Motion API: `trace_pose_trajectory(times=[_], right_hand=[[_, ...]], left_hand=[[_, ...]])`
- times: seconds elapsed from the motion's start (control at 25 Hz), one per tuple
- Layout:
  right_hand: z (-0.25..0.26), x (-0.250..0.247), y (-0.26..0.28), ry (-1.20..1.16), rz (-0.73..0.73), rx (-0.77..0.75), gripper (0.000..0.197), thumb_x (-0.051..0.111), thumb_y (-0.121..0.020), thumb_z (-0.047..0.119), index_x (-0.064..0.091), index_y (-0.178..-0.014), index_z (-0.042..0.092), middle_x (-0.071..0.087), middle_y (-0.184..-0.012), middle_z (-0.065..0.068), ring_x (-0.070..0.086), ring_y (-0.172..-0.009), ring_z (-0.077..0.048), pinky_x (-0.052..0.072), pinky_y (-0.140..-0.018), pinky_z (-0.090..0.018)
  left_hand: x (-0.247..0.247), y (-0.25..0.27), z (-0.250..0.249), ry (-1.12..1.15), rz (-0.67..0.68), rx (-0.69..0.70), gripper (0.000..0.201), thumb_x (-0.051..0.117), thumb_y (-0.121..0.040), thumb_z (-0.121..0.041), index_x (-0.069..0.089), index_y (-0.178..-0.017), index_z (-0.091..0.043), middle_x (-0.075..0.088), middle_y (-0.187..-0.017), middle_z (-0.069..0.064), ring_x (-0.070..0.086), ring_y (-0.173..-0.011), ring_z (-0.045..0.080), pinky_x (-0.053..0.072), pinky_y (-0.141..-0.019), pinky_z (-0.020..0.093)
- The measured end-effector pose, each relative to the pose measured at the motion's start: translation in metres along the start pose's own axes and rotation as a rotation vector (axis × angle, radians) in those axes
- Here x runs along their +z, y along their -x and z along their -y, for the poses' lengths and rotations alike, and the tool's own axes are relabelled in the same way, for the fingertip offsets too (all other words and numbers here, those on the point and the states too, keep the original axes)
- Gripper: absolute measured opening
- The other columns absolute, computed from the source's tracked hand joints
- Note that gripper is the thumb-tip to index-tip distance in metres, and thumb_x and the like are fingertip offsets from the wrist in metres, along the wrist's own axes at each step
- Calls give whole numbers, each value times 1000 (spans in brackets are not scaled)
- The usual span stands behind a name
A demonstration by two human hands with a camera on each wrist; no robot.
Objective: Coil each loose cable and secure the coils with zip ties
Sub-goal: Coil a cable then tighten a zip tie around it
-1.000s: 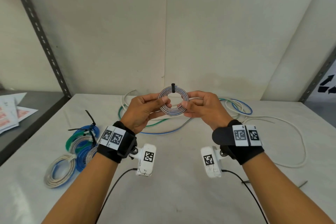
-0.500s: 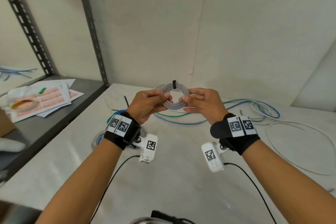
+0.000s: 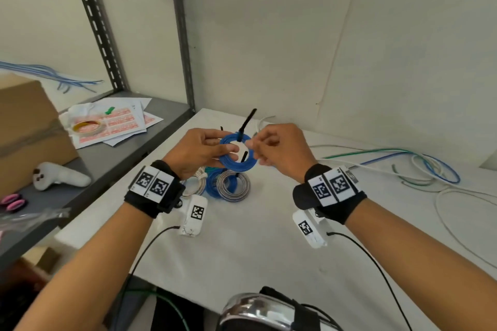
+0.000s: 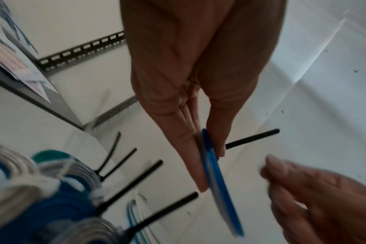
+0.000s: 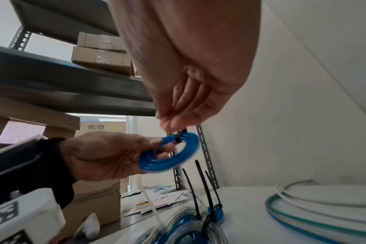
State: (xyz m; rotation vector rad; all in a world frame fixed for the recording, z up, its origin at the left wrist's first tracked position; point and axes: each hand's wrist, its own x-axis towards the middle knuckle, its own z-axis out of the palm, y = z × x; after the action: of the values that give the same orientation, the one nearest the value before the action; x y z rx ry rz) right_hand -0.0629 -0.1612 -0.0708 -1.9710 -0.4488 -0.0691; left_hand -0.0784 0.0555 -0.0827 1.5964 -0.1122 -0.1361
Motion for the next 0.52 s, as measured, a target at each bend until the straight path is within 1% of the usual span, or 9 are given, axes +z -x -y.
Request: trace_pose_trajectory(times=[0.04,0.08,0.12,0.2,0.24,0.32,0.4,0.48,0.52], right_hand=[[-4,2,-1,4,-41,61,22,79,-87,26,72,-88,5,73,-70,-6,67,-56,-13,53,-53,-23],[-7,5,-3,-2,-21,136,26,78,-88,29,71,-92,5,74,-74,-8,67,-56,-14,53,-53,-25],[-10,10,-3,-34,43,206,27,77,-88,28,70,-99,4,75,-82,-12,69,-60,-17,56,-55,-27],[-14,27,-6,-122,188,270,27,74,-91,16,67,-110,-2,74,-96,-23,71,-69,-24,61,-59,-28],[-16,36,-9,-136,210,275,25,73,-90,10,66,-110,-3,72,-96,-25,70,-70,-26,62,-60,-28],[-18,55,-16,-77,180,290,20,76,-87,6,65,-104,4,73,-88,-21,71,-66,-25,61,-57,-29],[-21,71,-21,37,150,302,19,79,-85,7,64,-97,8,72,-84,-18,71,-59,-22,59,-53,-27],[-25,80,-25,147,171,301,17,79,-85,7,62,-89,9,72,-83,-17,70,-55,-22,57,-50,-27],[-28,82,-26,186,188,305,18,79,-85,8,61,-86,10,73,-83,-16,71,-57,-23,59,-53,-29]], left_hand=[[-10,4,3,3,16,-29,39,70,-88,-7,63,-126,-4,74,-107,21,75,-95,27,62,-75,32],[-20,8,5,10,49,-61,40,71,-86,-8,64,-126,-4,74,-109,22,75,-96,27,62,-75,32],[-26,10,7,12,87,-99,43,73,-83,-11,64,-125,-6,74,-110,21,74,-99,28,62,-77,33],[-38,10,16,-20,113,-155,49,76,-78,-17,64,-124,-5,74,-110,20,73,-102,28,61,-84,38],[-41,9,21,-57,90,-167,47,77,-78,-17,65,-122,-5,75,-109,19,74,-99,27,61,-86,40],[-47,6,30,-203,-18,-188,35,77,-82,-13,69,-114,-5,76,-101,17,74,-87,22,61,-86,41],[-54,5,37,-372,-107,-219,26,78,-85,-10,70,-109,-6,76,-91,15,75,-77,22,63,-78,39],[-56,3,38,-500,-141,-223,24,79,-85,-9,70,-107,-6,76,-89,14,75,-74,22,62,-65,29],[-53,3,39,-586,-147,-202,21,78,-86,-8,70,-106,-6,76,-90,12,75,-71,19,59,-60,23]])
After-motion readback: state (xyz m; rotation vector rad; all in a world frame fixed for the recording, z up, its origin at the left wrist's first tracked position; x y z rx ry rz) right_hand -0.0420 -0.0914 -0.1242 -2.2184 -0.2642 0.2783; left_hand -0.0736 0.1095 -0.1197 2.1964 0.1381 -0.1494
